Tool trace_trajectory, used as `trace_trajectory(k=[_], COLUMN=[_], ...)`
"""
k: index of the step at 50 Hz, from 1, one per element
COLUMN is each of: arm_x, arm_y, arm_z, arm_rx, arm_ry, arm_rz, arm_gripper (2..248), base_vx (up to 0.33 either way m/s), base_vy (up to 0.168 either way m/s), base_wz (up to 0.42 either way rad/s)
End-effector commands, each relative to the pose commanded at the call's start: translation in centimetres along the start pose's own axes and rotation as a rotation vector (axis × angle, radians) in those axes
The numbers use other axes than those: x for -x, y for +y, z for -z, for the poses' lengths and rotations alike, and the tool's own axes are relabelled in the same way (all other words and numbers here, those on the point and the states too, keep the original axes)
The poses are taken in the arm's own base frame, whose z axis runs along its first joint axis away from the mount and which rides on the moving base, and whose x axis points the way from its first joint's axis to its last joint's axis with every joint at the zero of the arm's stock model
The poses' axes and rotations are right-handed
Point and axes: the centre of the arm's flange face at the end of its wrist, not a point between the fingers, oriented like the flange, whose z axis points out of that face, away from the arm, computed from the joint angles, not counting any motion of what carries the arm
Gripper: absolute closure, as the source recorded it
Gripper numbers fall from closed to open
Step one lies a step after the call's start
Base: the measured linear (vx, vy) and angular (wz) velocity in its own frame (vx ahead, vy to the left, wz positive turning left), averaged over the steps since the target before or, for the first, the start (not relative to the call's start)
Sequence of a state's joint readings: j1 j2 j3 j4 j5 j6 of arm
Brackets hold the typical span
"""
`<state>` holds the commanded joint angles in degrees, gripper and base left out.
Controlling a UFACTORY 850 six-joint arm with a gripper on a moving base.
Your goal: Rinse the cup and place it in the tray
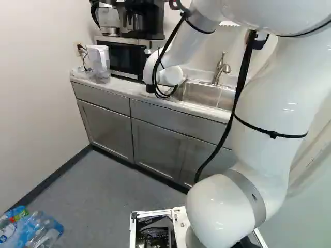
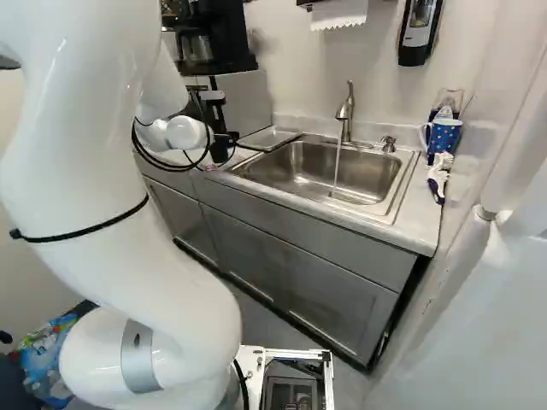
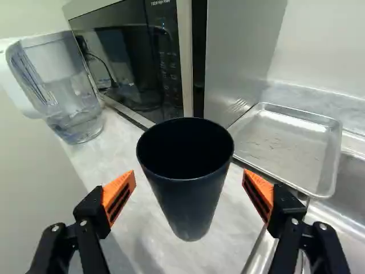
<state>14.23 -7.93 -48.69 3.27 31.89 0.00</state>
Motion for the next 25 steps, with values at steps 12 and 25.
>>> trace_trajectory(k=[12, 25], arm_x=[0.76, 1.04], arm_y=[0.04, 0.06], arm_z=[-0.54, -0.71], arm_rx=[0.001, 0.002], arm_ry=[0.026, 0.032], arm_rz=[0.001, 0.001], arm_gripper=[3, 3], base_vx=[0.0, 0.0], base_vy=[0.0, 0.0], base_wz=[0.0, 0.0])
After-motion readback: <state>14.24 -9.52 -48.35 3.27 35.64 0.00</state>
